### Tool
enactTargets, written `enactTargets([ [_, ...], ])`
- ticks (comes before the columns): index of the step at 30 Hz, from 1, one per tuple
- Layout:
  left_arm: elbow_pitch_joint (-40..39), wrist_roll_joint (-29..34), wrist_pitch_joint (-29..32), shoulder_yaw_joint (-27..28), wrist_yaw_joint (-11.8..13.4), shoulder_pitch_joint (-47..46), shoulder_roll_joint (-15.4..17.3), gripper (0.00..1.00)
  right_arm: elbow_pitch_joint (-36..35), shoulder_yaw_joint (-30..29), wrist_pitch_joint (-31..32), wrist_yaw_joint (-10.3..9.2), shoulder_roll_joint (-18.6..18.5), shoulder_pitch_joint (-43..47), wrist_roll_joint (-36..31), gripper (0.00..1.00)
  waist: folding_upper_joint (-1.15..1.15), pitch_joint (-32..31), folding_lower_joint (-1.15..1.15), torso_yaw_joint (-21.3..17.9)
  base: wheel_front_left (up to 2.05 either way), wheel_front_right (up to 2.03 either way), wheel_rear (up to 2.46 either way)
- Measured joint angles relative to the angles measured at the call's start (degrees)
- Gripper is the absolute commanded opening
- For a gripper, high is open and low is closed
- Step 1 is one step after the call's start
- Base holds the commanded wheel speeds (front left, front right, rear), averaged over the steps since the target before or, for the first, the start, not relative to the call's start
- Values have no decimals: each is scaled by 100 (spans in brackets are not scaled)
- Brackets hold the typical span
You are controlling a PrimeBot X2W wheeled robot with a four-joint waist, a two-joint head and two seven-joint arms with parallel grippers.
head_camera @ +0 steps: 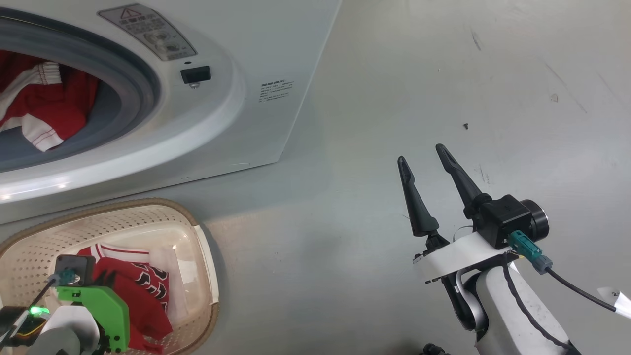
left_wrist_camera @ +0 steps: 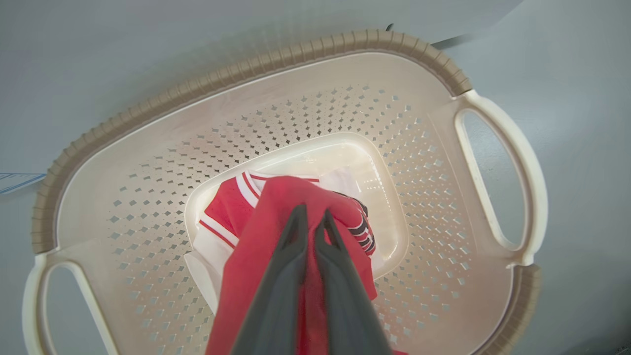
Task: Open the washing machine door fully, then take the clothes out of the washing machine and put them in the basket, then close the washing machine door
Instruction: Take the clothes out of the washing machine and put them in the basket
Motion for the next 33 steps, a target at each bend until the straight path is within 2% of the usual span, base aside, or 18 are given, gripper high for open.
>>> enactTargets([
  [7,341,-10,-29,-2,0,-137,-77,0,-4,19,0,-52,1,-1,1,100,0,23,0,-14,0,0,0],
  [8,388,-10,-53,-9,0,-151,-80,14,-4,22,0,-53,1,-1,1,100,0,25,0,-13,0,0,0],
  [9,442,-10,-77,-12,0,-166,-86,66,-4,24,0,-53,1,-1,1,100,0,26,0,-11,0,0,0],
  [10,481,-10,-77,-15,0,-181,-91,100,-4,27,0,-55,1,-2,1,100,0,27,0,-9,0,0,0],
  [23,893,-69,-461,-66,-3,-347,-211,100,48,15,0,-103,1,-21,1,100,0,-171,0,128,0,0,0],
  [33,851,-170,-1266,-43,-5,-404,-379,100,201,-127,0,-90,0,-23,-2,100,0,-582,0,415,0,0,0],
])
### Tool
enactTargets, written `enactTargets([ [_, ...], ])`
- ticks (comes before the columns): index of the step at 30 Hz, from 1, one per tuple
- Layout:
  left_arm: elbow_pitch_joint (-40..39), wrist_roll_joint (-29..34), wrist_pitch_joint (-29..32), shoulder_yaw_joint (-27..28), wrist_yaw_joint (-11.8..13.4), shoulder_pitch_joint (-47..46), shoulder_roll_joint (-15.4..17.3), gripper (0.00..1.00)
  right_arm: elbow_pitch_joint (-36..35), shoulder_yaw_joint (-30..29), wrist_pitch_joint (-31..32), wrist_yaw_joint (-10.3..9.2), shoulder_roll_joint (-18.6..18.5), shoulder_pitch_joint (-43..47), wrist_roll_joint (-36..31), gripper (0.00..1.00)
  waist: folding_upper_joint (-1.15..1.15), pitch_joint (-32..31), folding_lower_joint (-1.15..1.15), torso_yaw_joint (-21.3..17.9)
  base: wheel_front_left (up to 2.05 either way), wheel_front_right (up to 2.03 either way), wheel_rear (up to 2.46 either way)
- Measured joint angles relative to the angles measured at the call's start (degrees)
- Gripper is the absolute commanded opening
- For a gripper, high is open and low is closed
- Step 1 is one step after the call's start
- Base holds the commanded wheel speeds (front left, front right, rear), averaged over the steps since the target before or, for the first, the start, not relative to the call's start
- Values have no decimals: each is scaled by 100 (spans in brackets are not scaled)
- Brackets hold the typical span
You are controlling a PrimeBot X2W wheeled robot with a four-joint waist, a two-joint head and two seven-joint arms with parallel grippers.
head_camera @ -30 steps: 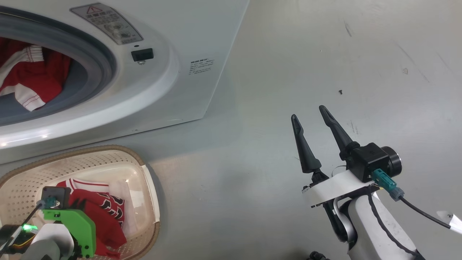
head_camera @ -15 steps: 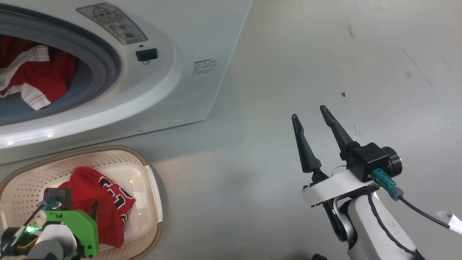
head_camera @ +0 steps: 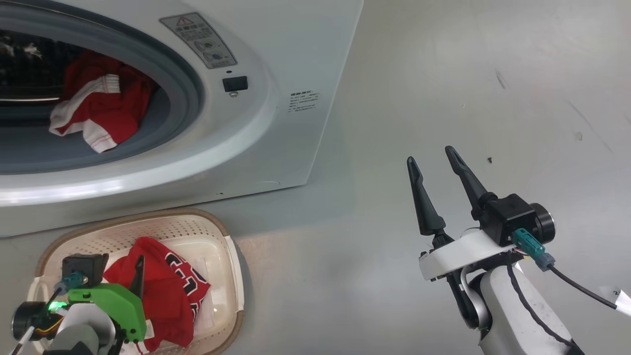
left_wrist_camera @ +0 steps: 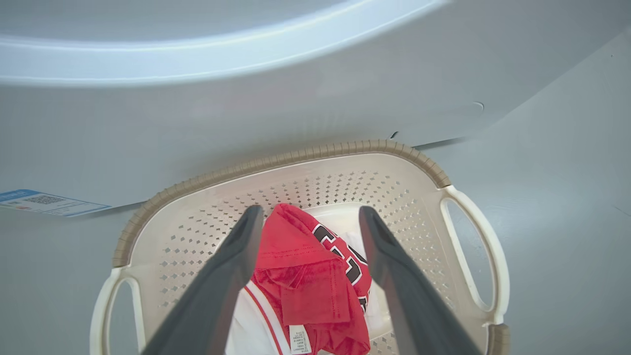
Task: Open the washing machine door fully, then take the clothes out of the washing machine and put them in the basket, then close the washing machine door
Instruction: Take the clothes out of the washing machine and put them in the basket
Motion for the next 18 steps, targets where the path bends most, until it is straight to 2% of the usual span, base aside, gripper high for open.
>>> enactTargets([
  [10,-236,0,-268,-69,-1,2,-178,100,153,-122,0,105,-10,88,0,100,0,-590,0,412,0,0,0],
  [18,-660,-10,-275,-73,-1,10,-278,100,200,-233,0,108,-86,311,0,100,0,-963,0,775,0,0,0],
])
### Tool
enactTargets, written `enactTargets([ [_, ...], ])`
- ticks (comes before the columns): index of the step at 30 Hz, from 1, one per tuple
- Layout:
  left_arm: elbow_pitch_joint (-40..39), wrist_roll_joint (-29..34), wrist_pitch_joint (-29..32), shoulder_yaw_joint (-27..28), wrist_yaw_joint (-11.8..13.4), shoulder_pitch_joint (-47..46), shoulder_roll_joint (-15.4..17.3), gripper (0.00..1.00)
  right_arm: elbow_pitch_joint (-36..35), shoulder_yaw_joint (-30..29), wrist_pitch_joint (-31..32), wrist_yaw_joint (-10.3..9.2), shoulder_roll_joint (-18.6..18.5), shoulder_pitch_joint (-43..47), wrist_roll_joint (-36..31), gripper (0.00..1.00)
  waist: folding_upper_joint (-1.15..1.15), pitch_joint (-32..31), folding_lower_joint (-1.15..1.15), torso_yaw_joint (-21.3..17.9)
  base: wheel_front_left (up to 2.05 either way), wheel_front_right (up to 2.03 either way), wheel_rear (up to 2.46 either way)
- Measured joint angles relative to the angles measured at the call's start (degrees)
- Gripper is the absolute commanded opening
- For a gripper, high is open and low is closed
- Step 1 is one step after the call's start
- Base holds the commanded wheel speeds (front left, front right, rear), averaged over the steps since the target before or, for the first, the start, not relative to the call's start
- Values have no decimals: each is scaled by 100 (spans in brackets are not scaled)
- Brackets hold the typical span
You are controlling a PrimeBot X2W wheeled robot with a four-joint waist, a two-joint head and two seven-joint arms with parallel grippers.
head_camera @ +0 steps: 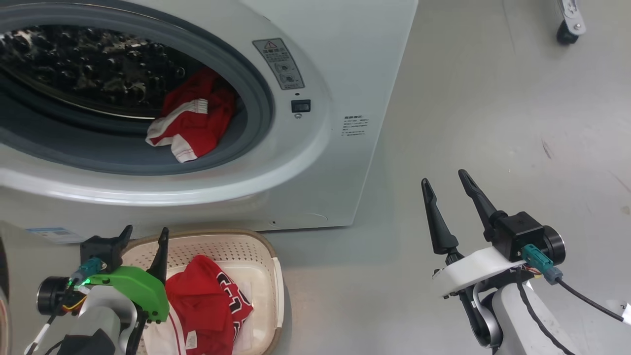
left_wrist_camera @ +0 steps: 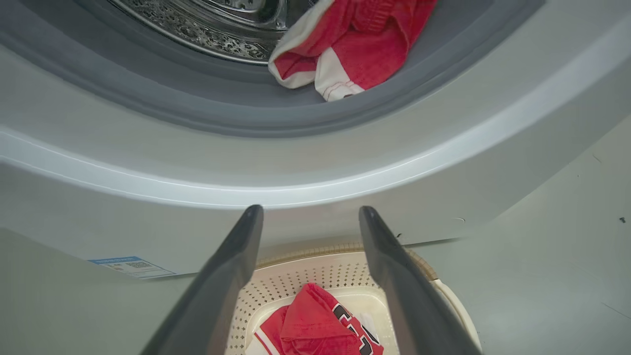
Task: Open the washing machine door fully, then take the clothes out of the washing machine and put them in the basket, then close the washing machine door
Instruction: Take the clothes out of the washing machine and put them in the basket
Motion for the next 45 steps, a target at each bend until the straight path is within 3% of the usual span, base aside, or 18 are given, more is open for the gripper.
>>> enactTargets([
  [11,-1328,-118,0,388,-1,318,-37,100,-5,-24,0,51,9,199,0,100,0,-455,0,367,0,0,0],
  [24,-2382,241,-1,364,8,994,-113,100,-59,-108,0,100,13,330,-8,100,0,-589,0,369,0,0,0],
  [45,-3244,321,-2,612,35,1540,-320,100,-92,-144,0,166,21,427,-52,100,0,-629,0,320,0,0,0],
])
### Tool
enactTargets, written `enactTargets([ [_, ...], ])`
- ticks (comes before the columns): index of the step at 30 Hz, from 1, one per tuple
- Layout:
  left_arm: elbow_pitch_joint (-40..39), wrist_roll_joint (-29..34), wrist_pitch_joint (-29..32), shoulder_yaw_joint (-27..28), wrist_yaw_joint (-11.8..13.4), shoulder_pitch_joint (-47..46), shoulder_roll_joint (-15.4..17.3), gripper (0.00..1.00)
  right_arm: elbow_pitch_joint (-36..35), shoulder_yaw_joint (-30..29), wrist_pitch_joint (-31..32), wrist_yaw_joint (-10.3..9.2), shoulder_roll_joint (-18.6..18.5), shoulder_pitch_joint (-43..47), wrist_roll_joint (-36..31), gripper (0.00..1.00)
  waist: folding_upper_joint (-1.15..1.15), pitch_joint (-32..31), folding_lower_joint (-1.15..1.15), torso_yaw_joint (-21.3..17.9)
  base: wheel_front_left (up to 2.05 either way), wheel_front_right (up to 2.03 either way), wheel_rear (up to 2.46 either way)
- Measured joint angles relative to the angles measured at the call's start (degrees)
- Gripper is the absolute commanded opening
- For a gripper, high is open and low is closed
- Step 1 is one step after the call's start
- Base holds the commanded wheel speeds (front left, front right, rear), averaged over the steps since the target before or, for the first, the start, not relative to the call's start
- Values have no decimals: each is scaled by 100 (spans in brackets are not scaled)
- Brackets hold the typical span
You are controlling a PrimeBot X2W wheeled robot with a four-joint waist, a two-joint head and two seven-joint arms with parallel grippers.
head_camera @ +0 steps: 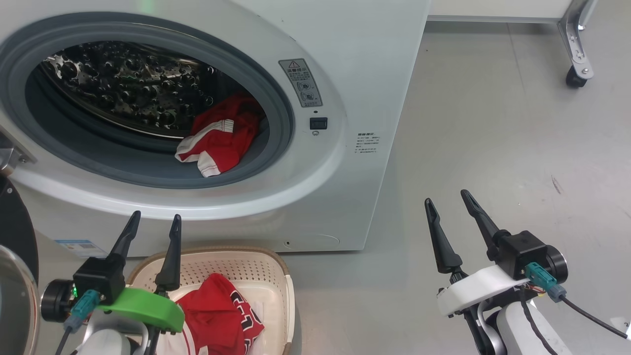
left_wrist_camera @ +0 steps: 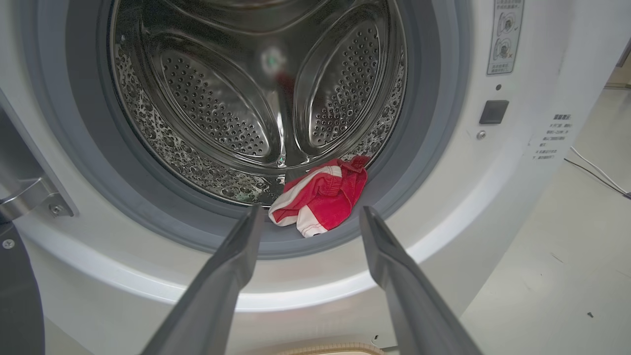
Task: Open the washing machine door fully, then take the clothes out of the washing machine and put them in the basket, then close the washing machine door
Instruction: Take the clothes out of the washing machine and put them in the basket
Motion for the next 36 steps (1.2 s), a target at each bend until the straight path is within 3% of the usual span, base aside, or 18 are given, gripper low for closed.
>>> enactTargets([
  [36,-218,111,-9,125,0,338,-88,100,15,10,0,103,19,3,-19,100,0,-23,0,-58,0,0,0],
])
